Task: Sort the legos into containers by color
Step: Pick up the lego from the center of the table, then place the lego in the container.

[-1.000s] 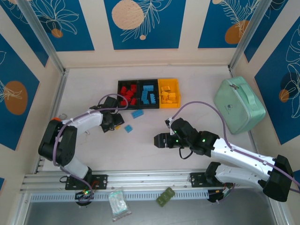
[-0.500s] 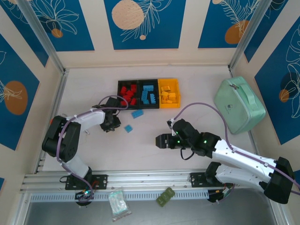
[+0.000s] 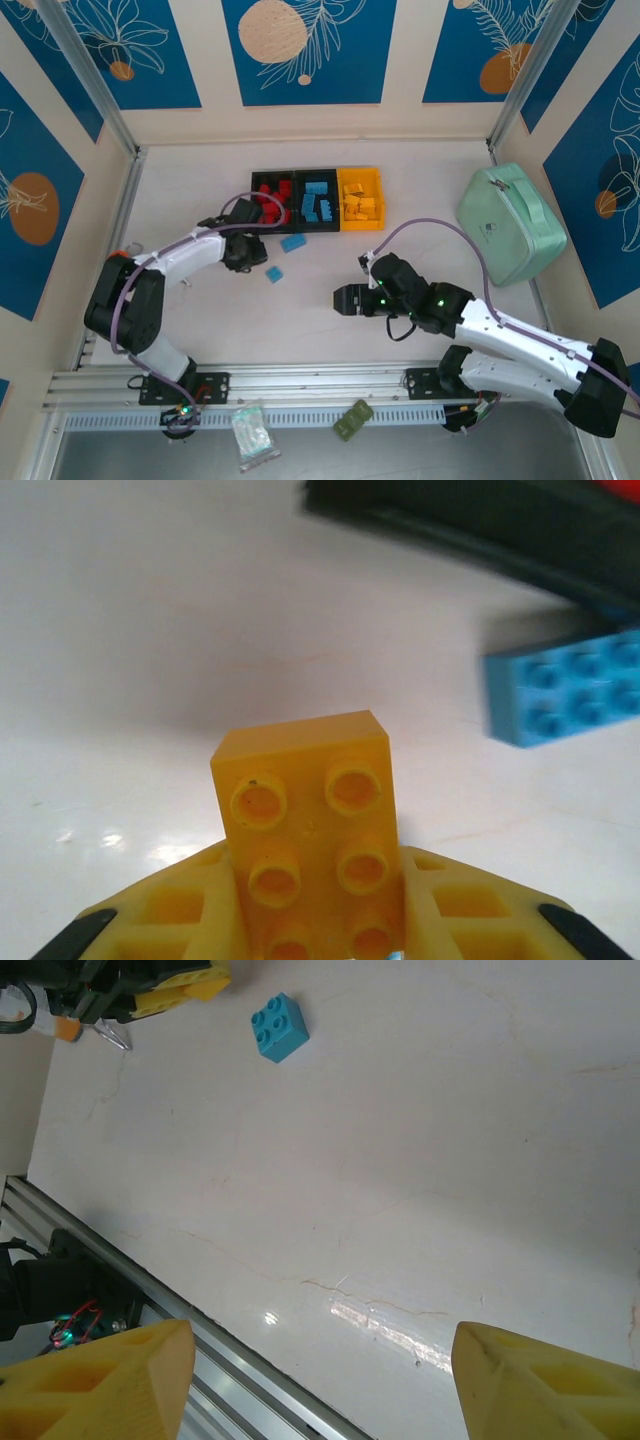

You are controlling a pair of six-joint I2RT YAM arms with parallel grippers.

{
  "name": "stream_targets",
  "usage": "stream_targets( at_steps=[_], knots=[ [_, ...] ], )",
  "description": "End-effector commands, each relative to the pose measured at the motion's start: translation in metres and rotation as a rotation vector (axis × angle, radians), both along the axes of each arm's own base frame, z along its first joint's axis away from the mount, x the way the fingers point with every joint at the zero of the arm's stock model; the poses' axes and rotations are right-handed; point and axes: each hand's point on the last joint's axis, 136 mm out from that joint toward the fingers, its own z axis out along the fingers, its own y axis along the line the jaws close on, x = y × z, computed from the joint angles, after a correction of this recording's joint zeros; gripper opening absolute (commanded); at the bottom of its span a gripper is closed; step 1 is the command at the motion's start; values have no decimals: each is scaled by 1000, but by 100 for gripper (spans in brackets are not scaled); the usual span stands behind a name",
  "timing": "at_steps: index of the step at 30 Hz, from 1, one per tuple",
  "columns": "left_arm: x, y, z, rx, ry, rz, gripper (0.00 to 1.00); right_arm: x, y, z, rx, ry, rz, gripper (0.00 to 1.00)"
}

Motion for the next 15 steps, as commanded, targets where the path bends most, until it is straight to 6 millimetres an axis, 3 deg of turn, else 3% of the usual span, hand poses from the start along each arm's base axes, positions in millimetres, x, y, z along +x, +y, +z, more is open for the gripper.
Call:
stream_targets(
  at_steps=[1,8,15],
  knots=[
    [2,-27,25,-40,-25,-103,31,3,-20,-1,-19,1,-73,69],
    [21,-80,51,-48,-63,-219,32,4,-61,-3,-39,21,-211,69],
    [43,-135,59,-52,-80,-314,32,-1,-100,-14,-49,69,-385,69]
  ],
)
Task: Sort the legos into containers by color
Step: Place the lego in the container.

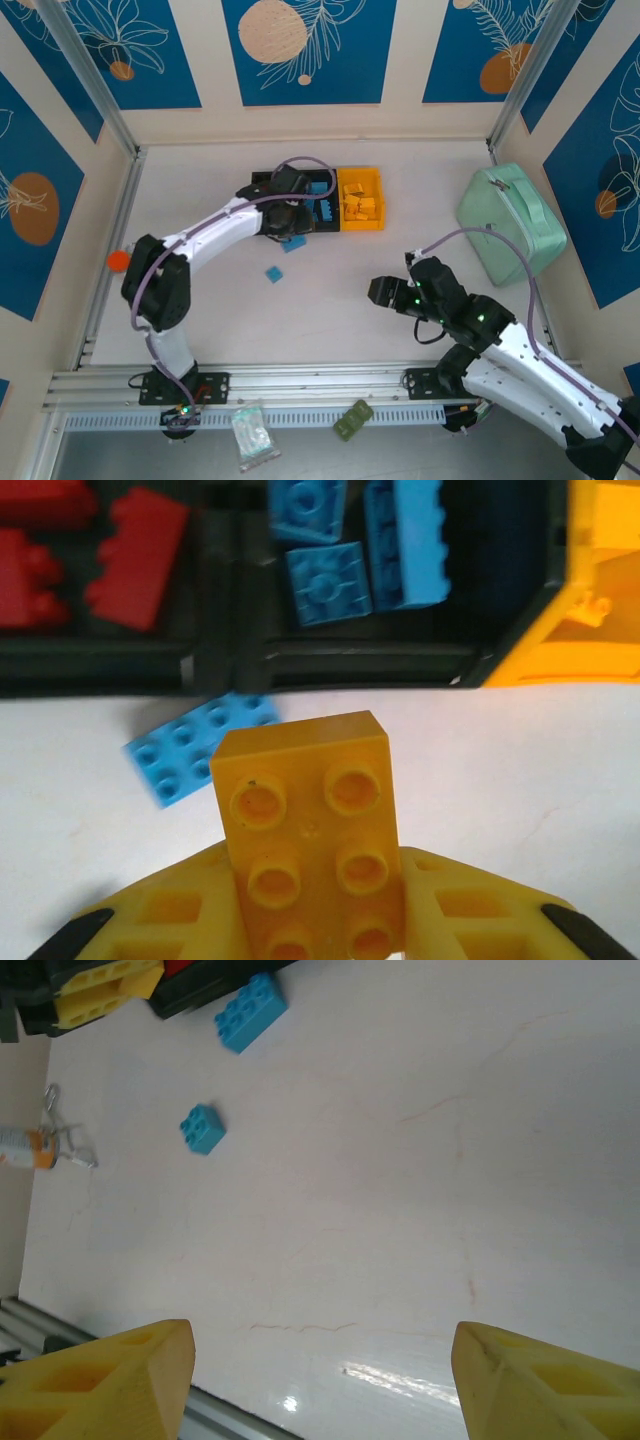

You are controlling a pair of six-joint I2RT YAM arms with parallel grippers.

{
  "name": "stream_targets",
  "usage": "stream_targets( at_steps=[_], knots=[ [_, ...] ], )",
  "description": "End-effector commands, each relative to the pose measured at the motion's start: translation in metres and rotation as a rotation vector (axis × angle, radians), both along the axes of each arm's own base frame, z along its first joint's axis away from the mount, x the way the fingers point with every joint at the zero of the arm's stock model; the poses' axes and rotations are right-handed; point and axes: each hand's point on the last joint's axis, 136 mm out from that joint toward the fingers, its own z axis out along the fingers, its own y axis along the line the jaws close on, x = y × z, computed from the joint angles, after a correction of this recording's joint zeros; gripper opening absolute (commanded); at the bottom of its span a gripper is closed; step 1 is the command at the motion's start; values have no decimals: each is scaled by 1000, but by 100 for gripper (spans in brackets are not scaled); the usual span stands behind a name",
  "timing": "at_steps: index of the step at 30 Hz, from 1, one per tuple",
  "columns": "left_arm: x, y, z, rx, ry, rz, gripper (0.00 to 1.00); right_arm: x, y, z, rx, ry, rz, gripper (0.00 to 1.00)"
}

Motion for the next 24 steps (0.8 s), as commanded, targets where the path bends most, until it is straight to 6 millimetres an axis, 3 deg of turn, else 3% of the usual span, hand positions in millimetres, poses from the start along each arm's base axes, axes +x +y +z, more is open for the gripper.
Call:
stream_targets(
  at_steps=[1,9,24],
  knots=[
    [0,-23,-1,22,23,-71,32,-8,-22,-17,-36,62,-90,69],
    [27,-73,-4,32,11,-138,32,-17,-38,-21,-26,68,-135,69],
    [95,-133,-2,-9,-148,-221,33,-21,-40,-30,-11,99,-147,68]
  ],
)
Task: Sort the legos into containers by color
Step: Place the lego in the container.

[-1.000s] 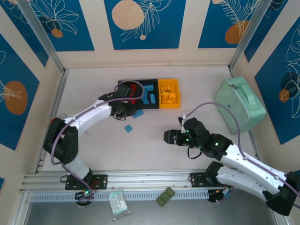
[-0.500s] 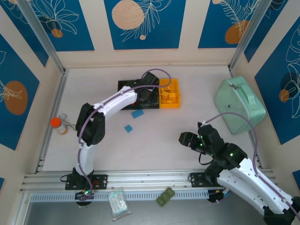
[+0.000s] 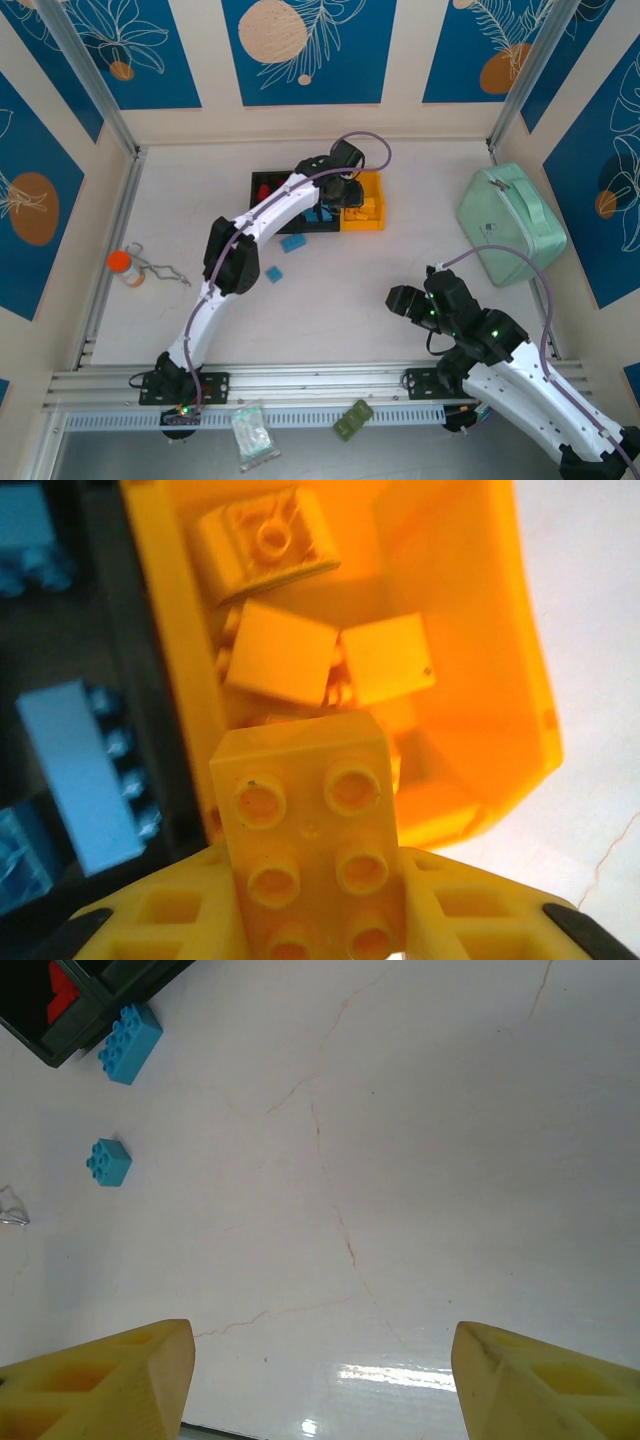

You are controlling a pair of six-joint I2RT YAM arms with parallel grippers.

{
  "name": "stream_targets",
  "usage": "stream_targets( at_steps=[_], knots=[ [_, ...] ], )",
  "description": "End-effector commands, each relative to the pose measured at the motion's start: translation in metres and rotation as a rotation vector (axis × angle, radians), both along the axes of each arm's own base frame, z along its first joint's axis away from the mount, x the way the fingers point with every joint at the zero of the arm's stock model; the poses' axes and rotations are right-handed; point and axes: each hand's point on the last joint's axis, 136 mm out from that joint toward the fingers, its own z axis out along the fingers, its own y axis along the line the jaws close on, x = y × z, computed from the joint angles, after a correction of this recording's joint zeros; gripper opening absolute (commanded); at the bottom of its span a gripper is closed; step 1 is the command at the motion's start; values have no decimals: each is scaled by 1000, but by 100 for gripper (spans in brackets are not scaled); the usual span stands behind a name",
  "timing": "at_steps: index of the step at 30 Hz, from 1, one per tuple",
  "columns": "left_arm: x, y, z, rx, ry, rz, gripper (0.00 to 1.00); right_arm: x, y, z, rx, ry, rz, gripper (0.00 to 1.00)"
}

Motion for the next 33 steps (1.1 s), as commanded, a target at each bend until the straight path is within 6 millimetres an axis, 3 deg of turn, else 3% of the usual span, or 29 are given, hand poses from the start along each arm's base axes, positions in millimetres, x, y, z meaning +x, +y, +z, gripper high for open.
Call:
stream_targets(
  at_steps=[1,12,20,26,33],
  knots=[
    [10,-10,4,3,-51,-42,33,-5,-2,-5,8,24,-10,68],
    [48,-29,5,-23,-243,-78,37,-6,-2,-3,22,22,-8,69],
    [64,-30,2,-29,-270,-67,45,-6,-4,-2,18,18,-12,68],
    [64,-30,7,-35,-272,-68,56,-5,-4,-1,26,15,-10,68],
    [39,-26,44,-44,-250,-99,57,-4,0,-2,34,10,7,68]
  ],
)
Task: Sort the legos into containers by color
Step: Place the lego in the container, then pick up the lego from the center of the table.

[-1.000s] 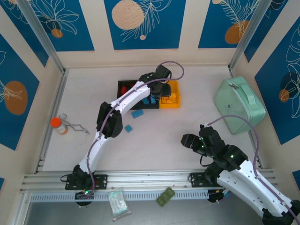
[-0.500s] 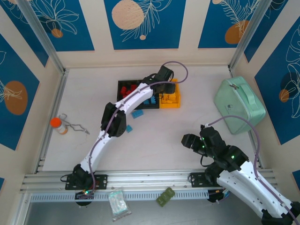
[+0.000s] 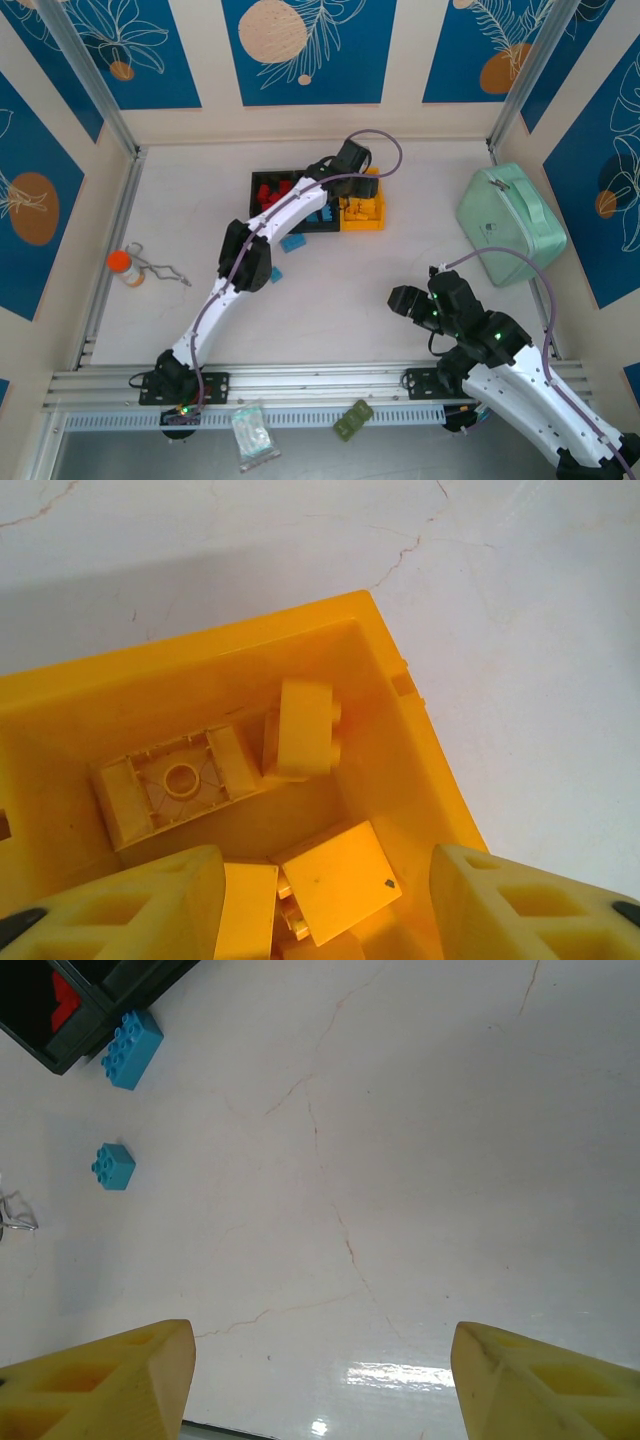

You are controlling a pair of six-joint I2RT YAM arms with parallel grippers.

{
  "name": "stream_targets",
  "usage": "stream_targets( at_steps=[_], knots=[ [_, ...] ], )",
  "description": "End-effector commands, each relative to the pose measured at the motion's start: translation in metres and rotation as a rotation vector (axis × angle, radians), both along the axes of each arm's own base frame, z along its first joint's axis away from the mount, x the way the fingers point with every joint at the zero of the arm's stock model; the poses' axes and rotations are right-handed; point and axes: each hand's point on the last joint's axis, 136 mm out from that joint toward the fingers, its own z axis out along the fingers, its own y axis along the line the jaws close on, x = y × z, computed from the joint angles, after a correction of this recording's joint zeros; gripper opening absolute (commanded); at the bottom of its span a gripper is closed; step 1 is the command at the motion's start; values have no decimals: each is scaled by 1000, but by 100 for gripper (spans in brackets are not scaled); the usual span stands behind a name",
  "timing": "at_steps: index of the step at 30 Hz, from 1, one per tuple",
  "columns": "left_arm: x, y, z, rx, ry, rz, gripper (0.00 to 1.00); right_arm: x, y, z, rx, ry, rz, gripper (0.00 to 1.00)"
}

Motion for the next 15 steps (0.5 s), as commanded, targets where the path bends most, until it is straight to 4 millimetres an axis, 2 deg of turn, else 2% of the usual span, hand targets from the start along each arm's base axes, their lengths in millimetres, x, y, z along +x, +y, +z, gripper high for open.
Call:
stream_targets(
  at_steps=[1,5,8,14,15],
  knots=[
    [-19,5,57,-21,-28,-32,57,-2,4,-3,16,0,28,68],
    [-53,22,77,-19,11,-64,59,1,11,2,29,-23,58,69],
    [-82,43,85,-11,42,-75,60,4,19,8,38,-42,106,69],
    [-137,108,80,55,69,-18,63,8,44,23,62,-111,241,69],
    [-145,119,72,73,83,4,63,9,48,26,63,-122,255,70]
  ],
)
